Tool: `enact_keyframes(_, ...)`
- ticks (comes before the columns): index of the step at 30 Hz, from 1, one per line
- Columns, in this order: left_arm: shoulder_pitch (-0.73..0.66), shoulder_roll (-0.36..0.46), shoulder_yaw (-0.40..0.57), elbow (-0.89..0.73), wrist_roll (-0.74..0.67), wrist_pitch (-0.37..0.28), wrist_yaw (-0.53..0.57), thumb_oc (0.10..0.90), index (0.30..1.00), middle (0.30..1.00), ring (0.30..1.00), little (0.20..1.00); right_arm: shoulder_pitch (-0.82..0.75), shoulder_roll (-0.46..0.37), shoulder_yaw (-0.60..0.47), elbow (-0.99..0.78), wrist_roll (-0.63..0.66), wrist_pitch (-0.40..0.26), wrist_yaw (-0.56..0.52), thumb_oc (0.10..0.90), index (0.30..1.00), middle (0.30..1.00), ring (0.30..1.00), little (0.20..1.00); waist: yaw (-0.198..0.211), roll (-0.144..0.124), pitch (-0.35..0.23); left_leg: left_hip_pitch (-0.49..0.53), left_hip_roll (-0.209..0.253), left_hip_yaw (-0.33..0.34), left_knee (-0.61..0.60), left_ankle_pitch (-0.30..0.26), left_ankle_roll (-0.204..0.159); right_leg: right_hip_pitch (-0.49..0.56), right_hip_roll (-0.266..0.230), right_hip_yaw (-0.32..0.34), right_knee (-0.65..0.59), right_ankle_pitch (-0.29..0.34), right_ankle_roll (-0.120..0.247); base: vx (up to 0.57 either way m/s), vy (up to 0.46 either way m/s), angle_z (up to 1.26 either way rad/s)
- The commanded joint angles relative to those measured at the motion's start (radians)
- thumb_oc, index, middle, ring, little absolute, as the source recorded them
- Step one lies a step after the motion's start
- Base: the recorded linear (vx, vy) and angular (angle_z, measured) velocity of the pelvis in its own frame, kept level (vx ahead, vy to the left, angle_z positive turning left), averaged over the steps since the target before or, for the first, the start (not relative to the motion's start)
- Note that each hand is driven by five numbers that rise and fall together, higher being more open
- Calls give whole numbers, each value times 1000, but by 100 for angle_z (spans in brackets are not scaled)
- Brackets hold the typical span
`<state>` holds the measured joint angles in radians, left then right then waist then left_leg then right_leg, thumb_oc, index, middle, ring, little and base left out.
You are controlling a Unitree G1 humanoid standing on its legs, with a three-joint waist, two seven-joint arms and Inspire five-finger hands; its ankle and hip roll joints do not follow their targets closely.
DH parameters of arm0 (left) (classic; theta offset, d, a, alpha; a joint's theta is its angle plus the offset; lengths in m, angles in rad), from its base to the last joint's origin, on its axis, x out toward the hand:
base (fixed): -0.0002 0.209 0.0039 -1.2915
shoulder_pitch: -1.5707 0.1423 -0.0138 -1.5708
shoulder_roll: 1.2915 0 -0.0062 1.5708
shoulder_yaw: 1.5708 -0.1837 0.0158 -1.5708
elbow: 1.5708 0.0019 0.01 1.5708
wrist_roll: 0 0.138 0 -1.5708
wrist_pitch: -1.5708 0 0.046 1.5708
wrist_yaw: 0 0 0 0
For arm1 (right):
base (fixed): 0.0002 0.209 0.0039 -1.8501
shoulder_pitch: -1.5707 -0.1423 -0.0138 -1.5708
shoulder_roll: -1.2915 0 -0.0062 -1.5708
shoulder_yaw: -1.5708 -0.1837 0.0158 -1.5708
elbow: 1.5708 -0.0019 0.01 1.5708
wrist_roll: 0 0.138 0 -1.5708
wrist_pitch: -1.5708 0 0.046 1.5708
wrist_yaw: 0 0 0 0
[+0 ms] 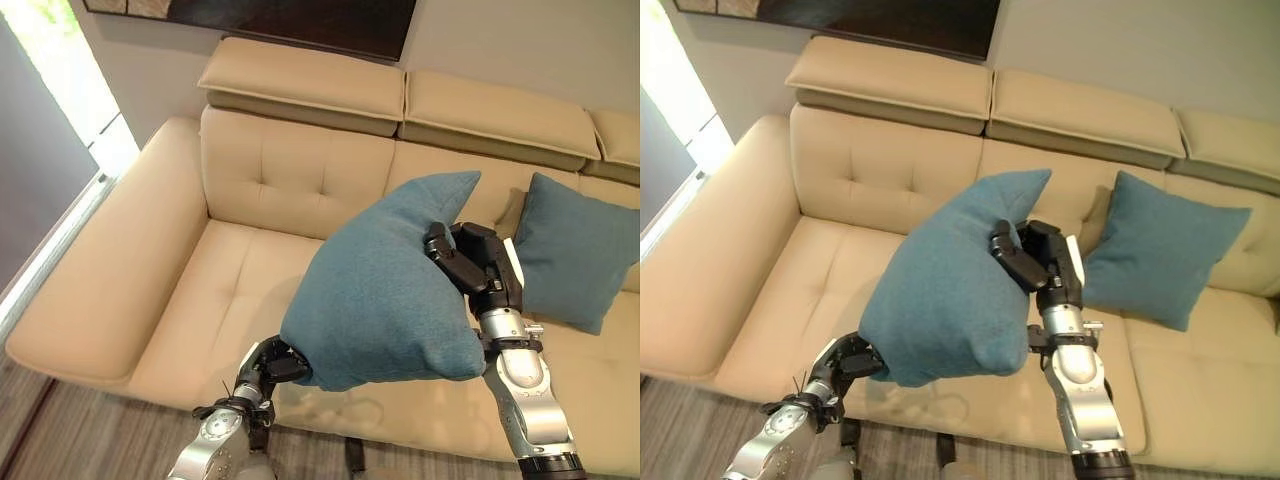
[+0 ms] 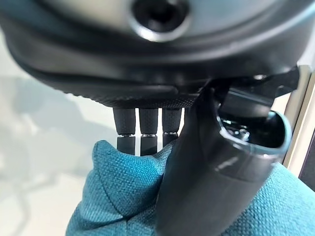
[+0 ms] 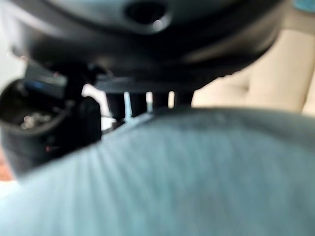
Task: Pick up all the scattered cushions and arrange them neatly on the sofa.
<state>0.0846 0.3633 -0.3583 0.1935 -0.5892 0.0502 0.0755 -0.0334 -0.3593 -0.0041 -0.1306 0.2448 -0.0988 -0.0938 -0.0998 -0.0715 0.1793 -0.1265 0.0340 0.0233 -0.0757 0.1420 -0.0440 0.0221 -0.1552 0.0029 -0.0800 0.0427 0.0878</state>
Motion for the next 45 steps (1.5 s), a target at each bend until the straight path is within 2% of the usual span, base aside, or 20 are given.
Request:
enact_keyframes(1, -105, -83, 21, -281, -54, -210, -89, 400, 300, 300, 300, 300, -70, 0, 77, -74, -23, -96, 46, 400, 300, 300, 300, 300, 31, 19, -107, 31, 47, 28, 57, -138, -20, 0, 46, -1, 108, -126, 33, 104, 263, -51)
enact_keyframes(5, -109, -68, 37, -273, -44, -216, -76, 400, 300, 300, 300, 300, -93, 18, 94, -78, -53, -90, 53, 400, 300, 300, 300, 300, 34, 20, -102, 73, 26, 90, 37, -154, 17, -61, 23, 24, 223, -114, 72, 61, 234, -53)
enact_keyframes(7, -112, -62, 47, -269, -42, -218, -70, 400, 300, 300, 300, 300, -100, 27, 100, -76, -56, -91, 53, 400, 300, 300, 300, 300, 36, 24, -94, 87, 28, 115, 21, -155, 27, -102, 19, 7, 286, -100, 81, 4, 121, -46)
enact_keyframes(9, -114, -59, 56, -263, -28, -223, -64, 400, 300, 300, 300, 300, -101, 33, 102, -75, -61, -90, 57, 400, 300, 300, 300, 300, 37, 27, -91, 108, 26, 135, 5, -159, 31, -130, 19, -42, 299, -90, 77, 26, 77, -31)
enact_keyframes(10, -113, -59, 62, -263, -24, -225, -63, 400, 300, 300, 300, 300, -101, 33, 103, -71, -63, -90, 60, 400, 300, 300, 300, 300, 39, 27, -92, 118, 24, 146, -3, -163, 30, -141, 21, -77, 276, -87, 73, 27, 35, -32)
enact_keyframes(11, -113, -59, 62, -263, -24, -225, -63, 400, 300, 300, 300, 300, -101, 33, 103, -71, -63, -90, 60, 400, 300, 300, 300, 300, 38, 28, -92, 119, 25, 146, -3, -163, 30, -140, 21, -79, 275, -87, 73, 34, 9, -40)
enact_keyframes(12, -115, -55, 64, -261, -15, -222, -67, 400, 300, 300, 300, 300, -96, 36, 103, -57, -57, -90, 60, 400, 300, 300, 300, 300, 49, 26, -90, 115, 15, 151, -5, -161, 27, -132, 21, -163, 210, -87, 61, 44, -19, -37)
enact_keyframes(13, -113, -51, 79, -273, -2, -233, -70, 400, 300, 300, 300, 300, -89, 34, 91, -59, -66, -96, 53, 400, 300, 300, 300, 300, 52, 25, -95, 117, 10, 159, -6, -164, 26, -116, 9, -193, 177, -82, 70, 84, -38, -36)
enact_keyframes(15, -106, -51, 78, -281, 5, -228, -74, 400, 300, 300, 300, 300, -83, 32, 89, -55, -72, -95, 54, 400, 300, 300, 300, 300, 49, 22, -98, 117, 8, 153, -10, -163, 26, -104, 20, -176, 160, -83, 60, 67, -49, -14)
enact_keyframes(16, -115, -53, 92, -285, 10, -242, -64, 400, 300, 300, 300, 300, -83, 28, 80, -45, -76, -98, 47, 400, 300, 300, 300, 300, 50, 22, -97, 101, 10, 155, -12, -161, 22, -116, 31, -144, 147, -71, 64, 29, -69, 1)
enact_keyframes(18, -120, -49, 96, -285, 19, -250, -58, 400, 300, 300, 300, 300, -89, 26, 79, -39, -74, -100, 39, 400, 300, 300, 300, 300, 53, 23, -100, 92, 10, 160, -12, -162, 22, -117, 24, -160, 130, -63, 66, 46, -75, -8)
enact_keyframes(23, -165, -41, 116, -318, 69, -281, 4, 400, 300, 300, 300, 300, -143, 27, 83, -8, -89, -112, -12, 400, 300, 300, 300, 300, 50, 53, -106, 17, 25, 147, -12, -135, 1, -141, 34, -175, 55, -44, 55, 25, -92, -1)
enact_keyframes(30, -367, -19, 107, -348, 144, -342, 112, 400, 300, 300, 300, 300, -330, 8, 123, 26, -108, -145, -101, 400, 300, 300, 300, 300, 62, 71, -103, -58, 34, 107, -12, -111, -13, -189, 50, -192, 37, -44, 43, -18, -37, 17)
enact_keyframes(32, -397, -14, 105, -352, 147, -350, 127, 400, 300, 300, 300, 300, -360, 9, 131, 29, -111, -150, -113, 400, 300, 300, 300, 300, 65, 71, -103, -61, 35, 103, -12, -110, -14, -192, 52, -193, 36, -44, 41, 19, -26, 9)
enact_keyframes(36, -600, 29, 102, -352, 206, -401, 226, 400, 300, 300, 300, 300, -527, -6, 155, 48, -170, -177, -210, 400, 300, 300, 300, 300, 79, 66, -99, -75, 39, 92, -12, -105, -27, -194, 61, -193, 29, -51, 40, 18, -21, 7)
enact_keyframes(38, -638, 38, 105, -347, 222, -411, 251, 400, 300, 300, 300, 300, -554, -7, 154, 53, -183, -180, -233, 400, 300, 300, 300, 300, 81, 66, -98, -89, 38, 89, -12, -98, -28, -207, 63, -191, 29, -46, 39, -21, -11, 14)
enact_keyframes(39, -730, 65, 102, -348, 258, -425, 294, 400, 300, 300, 300, 300, -619, -21, 144, 57, -214, -184, -283, 400, 300, 300, 300, 300, 85, 65, -95, -115, 37, 82, -12, -90, -34, -231, 66, -189, 33, -45, 39, -30, -22, 12)
enact_keyframes(41, -759, 68, 100, -340, 268, -431, 311, 400, 300, 300, 300, 300, -644, -27, 144, 68, -223, -185, -302, 400, 300, 300, 300, 300, 86, 64, -95, -126, 37, 80, -12, -87, -36, -242, 67, -191, 34, -43, 39, -25, -22, 14)
enact_keyframes(42, -834, 80, 90, -319, 298, -439, 346, 400, 300, 300, 300, 300, -700, -39, 141, 101, -240, -184, -348, 400, 300, 300, 300, 300, 91, 62, -94, -148, 37, 72, -12, -82, -40, -259, 69, -191, 32, -40, 41, -6, -15, 17)
enact_keyframes(45, -918, 91, 70, -278, 339, -441, 390, 400, 300, 300, 300, 300, -772, -65, 146, 171, -261, -180, -402, 400, 300, 300, 300, 300, 97, 60, -86, -171, 34, 65, -12, -77, -44, -279, 70, -195, 29, -35, 42, 5, -22, 18)
